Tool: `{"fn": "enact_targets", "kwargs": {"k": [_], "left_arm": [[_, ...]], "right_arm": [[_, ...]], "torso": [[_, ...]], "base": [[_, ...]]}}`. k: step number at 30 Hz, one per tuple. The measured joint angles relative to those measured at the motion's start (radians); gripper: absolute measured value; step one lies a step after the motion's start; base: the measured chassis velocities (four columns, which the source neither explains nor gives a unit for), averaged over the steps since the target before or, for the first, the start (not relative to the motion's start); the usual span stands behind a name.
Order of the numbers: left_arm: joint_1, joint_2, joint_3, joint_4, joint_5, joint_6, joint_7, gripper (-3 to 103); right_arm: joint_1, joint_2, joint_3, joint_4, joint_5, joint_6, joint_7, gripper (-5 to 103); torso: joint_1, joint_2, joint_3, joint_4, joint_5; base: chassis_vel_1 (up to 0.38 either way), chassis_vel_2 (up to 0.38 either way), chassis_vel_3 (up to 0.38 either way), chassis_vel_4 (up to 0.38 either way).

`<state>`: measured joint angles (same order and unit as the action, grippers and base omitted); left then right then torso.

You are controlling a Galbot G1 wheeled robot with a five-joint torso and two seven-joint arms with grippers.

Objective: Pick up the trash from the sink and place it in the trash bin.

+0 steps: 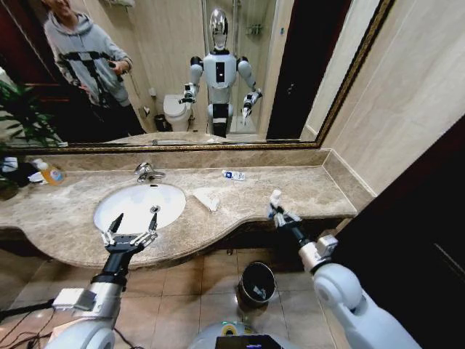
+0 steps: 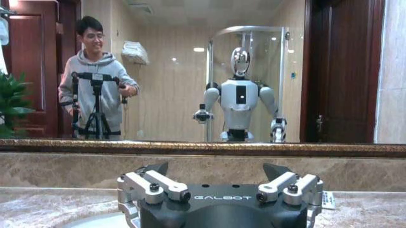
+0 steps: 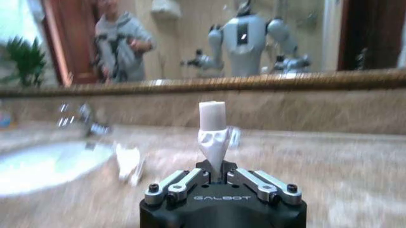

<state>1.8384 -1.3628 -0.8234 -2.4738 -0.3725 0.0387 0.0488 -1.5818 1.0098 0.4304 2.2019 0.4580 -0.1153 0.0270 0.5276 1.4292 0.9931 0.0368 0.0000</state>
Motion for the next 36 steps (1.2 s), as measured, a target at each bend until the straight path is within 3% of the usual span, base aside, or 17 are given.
{"fn": "enact_targets", "kwargs": {"k": [7, 11, 14, 17, 25, 36], "left_arm": [[0.000, 0.000, 0.000, 0.000, 0.000, 0.000, 0.000, 100], [0.000, 0.000, 0.000, 0.000, 0.000, 0.000, 0.000, 100], [0.000, 0.000, 0.000, 0.000, 0.000, 0.000, 0.000, 100], [0.000, 0.000, 0.000, 0.000, 0.000, 0.000, 0.000, 100], [0.000, 0.000, 0.000, 0.000, 0.000, 0.000, 0.000, 100], [0.000, 0.000, 0.000, 0.000, 0.000, 0.000, 0.000, 100]], "right_arm": [[-0.139, -0.002, 0.001, -0.045, -0.106, 0.057, -0.061, 10], [-0.156, -0.004, -0.024, -0.093, -0.184, 0.029, -0.102, 10], [-0.139, -0.005, -0.045, -0.125, -0.220, 0.004, -0.116, 10], [-0.053, -0.023, -0.097, -0.222, -0.293, -0.058, -0.202, 10], [0.047, -0.027, -0.163, -0.373, -0.339, -0.064, -0.225, 10], [0.185, 0.018, -0.273, -0.651, -0.475, -0.024, -0.253, 10]], "torso": [[0.000, 0.000, 0.000, -0.0001, -0.0001], [0.000, 0.000, 0.000, -0.0001, 0.0000], [0.000, 0.000, 0.000, -0.0002, 0.0000], [0.000, 0.000, 0.000, 0.0000, -0.0001], [0.000, 0.000, 0.000, 0.0001, 0.0000], [0.000, 0.000, 0.000, 0.0000, -0.0001]], "base": [[0.000, 0.000, 0.000, 0.000], [0.000, 0.000, 0.000, 0.000], [0.000, 0.000, 0.000, 0.000], [0.000, 0.000, 0.000, 0.000], [0.000, 0.000, 0.000, 0.000], [0.000, 0.000, 0.000, 0.000]]}}
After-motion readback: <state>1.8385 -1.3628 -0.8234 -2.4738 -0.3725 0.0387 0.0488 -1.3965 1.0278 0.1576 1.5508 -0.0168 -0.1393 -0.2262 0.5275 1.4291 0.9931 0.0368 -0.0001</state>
